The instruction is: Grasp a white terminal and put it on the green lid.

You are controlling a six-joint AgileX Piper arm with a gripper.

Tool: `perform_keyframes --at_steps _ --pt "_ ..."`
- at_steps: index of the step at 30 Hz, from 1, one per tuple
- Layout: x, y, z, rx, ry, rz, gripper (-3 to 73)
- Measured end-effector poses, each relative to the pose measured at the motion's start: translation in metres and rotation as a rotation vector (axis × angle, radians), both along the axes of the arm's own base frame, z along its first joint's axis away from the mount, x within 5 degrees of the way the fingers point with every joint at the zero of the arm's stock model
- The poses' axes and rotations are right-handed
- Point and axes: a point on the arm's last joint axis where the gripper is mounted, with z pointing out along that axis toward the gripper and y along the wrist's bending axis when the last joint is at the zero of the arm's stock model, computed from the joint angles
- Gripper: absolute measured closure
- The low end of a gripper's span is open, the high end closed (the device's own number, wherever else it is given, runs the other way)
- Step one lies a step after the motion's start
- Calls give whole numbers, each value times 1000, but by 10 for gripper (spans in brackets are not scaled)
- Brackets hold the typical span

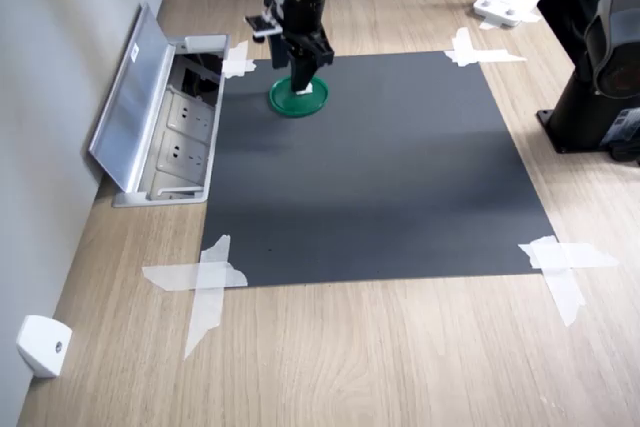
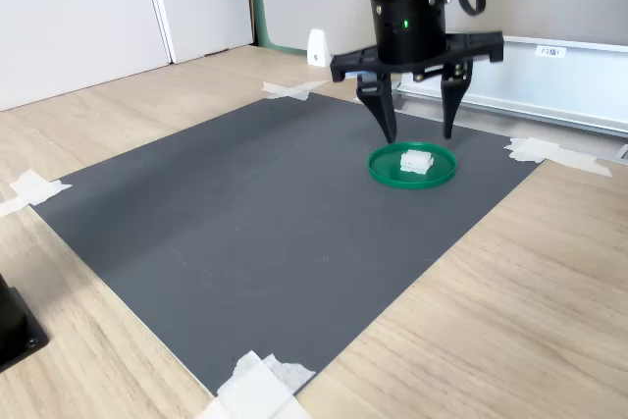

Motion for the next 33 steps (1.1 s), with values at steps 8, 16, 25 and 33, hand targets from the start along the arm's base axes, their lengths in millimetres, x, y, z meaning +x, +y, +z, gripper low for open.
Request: perform_keyframes --at_steps 8,16,25,33 --pt "-24 8 65 -9 -170 -40 219" --pt "-69 60 140 80 -398 -89 663" --pt "-161 76 169 221 -777 -218 700" --pt "-259 85 150 383 -1105 -290 702"
